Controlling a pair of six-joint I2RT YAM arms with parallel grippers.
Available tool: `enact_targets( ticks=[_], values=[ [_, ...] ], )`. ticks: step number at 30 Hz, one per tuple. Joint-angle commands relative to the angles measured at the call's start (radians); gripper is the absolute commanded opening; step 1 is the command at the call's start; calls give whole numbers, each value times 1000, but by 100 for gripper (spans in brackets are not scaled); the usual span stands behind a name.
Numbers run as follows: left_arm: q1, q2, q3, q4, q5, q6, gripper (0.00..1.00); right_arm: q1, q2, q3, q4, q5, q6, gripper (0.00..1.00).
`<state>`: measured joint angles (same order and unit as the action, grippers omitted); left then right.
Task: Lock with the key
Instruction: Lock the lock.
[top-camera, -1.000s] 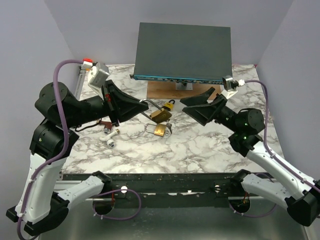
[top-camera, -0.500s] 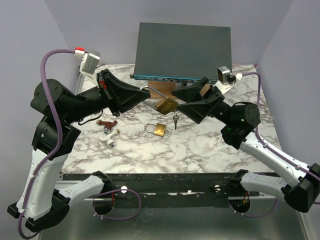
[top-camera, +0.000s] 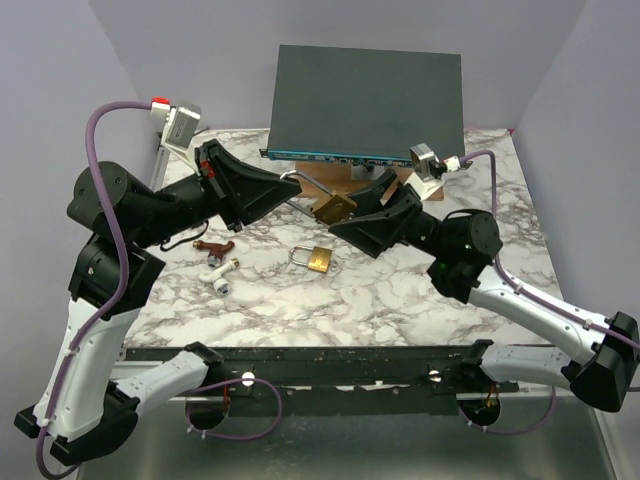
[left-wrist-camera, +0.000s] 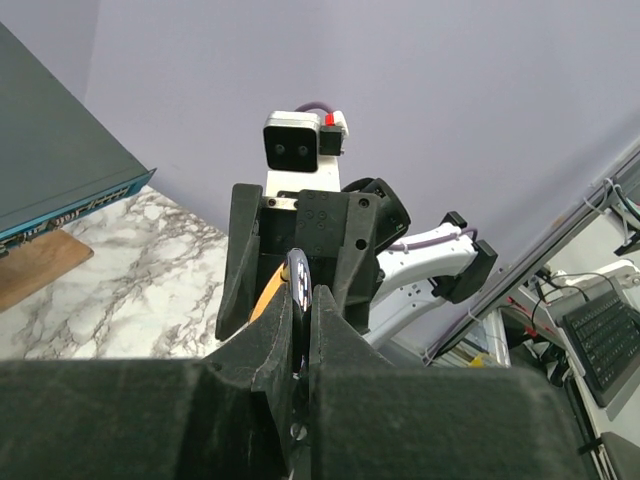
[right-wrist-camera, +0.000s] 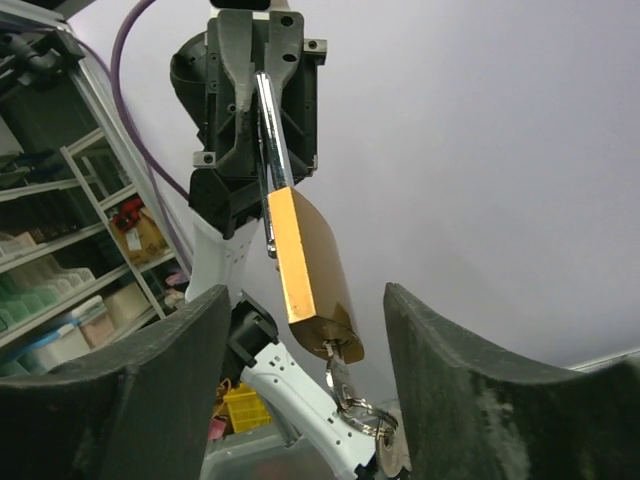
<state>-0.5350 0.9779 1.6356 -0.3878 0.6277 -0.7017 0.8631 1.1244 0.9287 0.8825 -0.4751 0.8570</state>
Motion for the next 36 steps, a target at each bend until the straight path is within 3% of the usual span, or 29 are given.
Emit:
enact_targets(
  ticks=[1, 5, 14, 20, 26, 31, 34, 36],
  values=[
    [-6, -38, -13, 104, -36, -18, 0, 16, 20, 37, 38, 33, -18, 62],
    [-6, -45, -26, 109, -33, -16, 0, 21, 27, 48, 45, 46, -12, 57],
    [-5, -62, -62, 128, -42, -18, 0, 38, 58, 64, 47, 41, 2, 34],
    [-5, -70, -61, 139, -55, -19, 0, 45, 57, 48, 46, 42, 2, 42],
    [-4, -72, -77, 148, -55, -23, 0, 45, 45, 35, 45, 53, 7, 40],
    [-5, -78, -91, 148, -52, -21, 0, 46, 36, 34, 37, 60, 18, 21],
    [-4, -82, -102, 135, -44, -10, 0, 47, 20, 46, 5, 65, 16, 1],
    [-6, -91, -106, 106, -35, 16, 0, 47, 2, 61, -36, 58, 8, 1]
  ],
)
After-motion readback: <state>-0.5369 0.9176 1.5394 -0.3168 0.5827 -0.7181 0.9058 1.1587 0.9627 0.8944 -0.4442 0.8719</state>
